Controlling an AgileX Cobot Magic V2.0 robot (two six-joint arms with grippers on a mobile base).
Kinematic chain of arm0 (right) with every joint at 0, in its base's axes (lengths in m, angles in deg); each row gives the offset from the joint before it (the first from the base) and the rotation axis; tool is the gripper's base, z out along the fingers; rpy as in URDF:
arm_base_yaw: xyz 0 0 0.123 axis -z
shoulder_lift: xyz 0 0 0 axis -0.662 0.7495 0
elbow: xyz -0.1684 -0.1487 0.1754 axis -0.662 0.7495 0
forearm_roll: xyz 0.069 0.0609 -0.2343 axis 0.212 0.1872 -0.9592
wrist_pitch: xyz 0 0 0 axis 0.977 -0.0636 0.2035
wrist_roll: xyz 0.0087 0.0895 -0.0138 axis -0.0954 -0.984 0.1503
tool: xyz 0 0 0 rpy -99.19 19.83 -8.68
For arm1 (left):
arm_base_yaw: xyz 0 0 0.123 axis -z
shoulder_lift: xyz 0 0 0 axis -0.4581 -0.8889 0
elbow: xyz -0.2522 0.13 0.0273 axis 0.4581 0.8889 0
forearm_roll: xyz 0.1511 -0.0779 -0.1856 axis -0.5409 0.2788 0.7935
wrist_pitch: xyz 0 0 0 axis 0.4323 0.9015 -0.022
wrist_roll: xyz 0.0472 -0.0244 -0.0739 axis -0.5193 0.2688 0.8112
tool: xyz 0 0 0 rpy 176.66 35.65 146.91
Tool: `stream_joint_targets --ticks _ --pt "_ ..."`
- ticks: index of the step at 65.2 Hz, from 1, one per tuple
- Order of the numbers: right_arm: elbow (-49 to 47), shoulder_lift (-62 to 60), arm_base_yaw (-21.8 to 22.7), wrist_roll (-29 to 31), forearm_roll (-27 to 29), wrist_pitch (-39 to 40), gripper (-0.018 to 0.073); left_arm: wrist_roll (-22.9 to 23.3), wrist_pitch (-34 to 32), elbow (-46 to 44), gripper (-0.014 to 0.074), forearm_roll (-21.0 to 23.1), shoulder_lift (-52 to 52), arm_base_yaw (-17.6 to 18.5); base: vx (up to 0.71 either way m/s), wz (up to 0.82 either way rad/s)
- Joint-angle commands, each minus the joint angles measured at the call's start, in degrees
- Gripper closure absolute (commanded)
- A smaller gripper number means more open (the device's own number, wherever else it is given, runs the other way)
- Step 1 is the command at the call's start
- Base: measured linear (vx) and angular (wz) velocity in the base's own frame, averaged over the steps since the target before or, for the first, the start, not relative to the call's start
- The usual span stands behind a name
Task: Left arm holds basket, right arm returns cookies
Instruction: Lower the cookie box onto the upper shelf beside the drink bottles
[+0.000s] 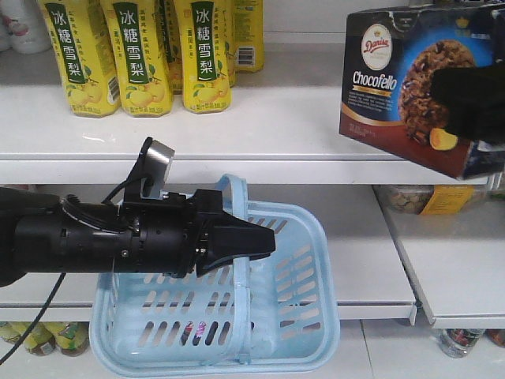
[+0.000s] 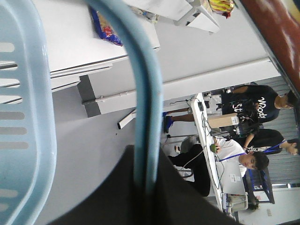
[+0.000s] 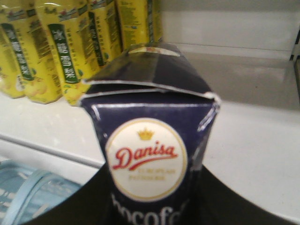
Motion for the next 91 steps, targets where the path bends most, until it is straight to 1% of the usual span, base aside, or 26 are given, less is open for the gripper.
stream_joint_targets --ticks 1,5,11,17,22,36,43,50,56,64,72,76,80,91 --pt "-2.9 3.9 1.1 -4.3 -5.7 8.6 0.043 -0.7 3.0 -2.1 0.0599 5.7 2.3 0.4 0.0 0.0" --pt "-4.0 7.0 2.9 -5.5 -6.4 9.2 0.043 -0.7 3.0 -2.1 0.0599 5.7 2.3 0.4 0.0 0.0" --pt "-5.4 11.6 7.0 -7.1 -6.4 10.5 0.043 -0.7 3.0 -2.1 0.0599 5.7 2.3 0.4 0.0 0.0" --pt "-5.7 14.8 10.1 -7.2 -6.4 13.5 0.043 -0.7 3.0 -2.1 0.0599 5.7 2.3 0.4 0.0 0.0" --pt "-5.7 17.2 11.7 -7.2 -6.5 16.2 0.043 -0.7 3.0 -2.1 0.0599 5.7 2.3 0.4 0.0 0.0" --pt "-5.7 22.9 12.4 -7.1 -7.8 21.8 0.0426 -0.7 3.0 -2.1 0.0599 5.7 2.3 0.4 0.0 0.0" --pt "-5.7 25.1 12.4 -6.7 -8.4 23.4 0.04 -0.7 3.0 -2.1 0.0599 5.7 2.3 0.4 0.0 0.0" --pt "-5.7 26.3 12.2 -5.2 -8.4 23.5 0.0328 -0.7 3.0 -2.1 0.0599 5.7 2.3 0.4 0.0 0.0" --pt "-5.7 26.2 12.2 -4.4 -8.2 23.4 0.0221 -0.7 3.0 -2.1 0.0599 5.7 2.3 0.4 0.0 0.0" --pt "-5.7 25.2 12.2 -4.4 -8.2 23.1 0.0052 -0.7 3.0 -2.1 0.0599 5.7 2.3 0.4 0.0 0.0" --pt "-5.7 24.3 12.2 -4.4 -8.2 21.8 -0.0062 -0.7 3.0 -2.1 0.0599 5.7 2.3 0.4 0.0 0.0" --pt "-5.7 23.8 12.2 -4.4 -8.2 20.5 -0.0095 -0.7 3.0 -2.1 0.0599 5.7 2.3 0.4 0.0 0.0" --pt "-5.7 23.2 12.2 -4.4 -8.2 19.2 -0.0102 -0.7 3.0 -2.1 0.0599 5.7 2.3 0.4 0.0 0.0" --pt "-4.1 19.6 12.2 -3.3 -8.2 18.0 -0.0081 -0.7 3.0 -2.1 0.0599 5.7 2.3 0.4 0.0 0.0"
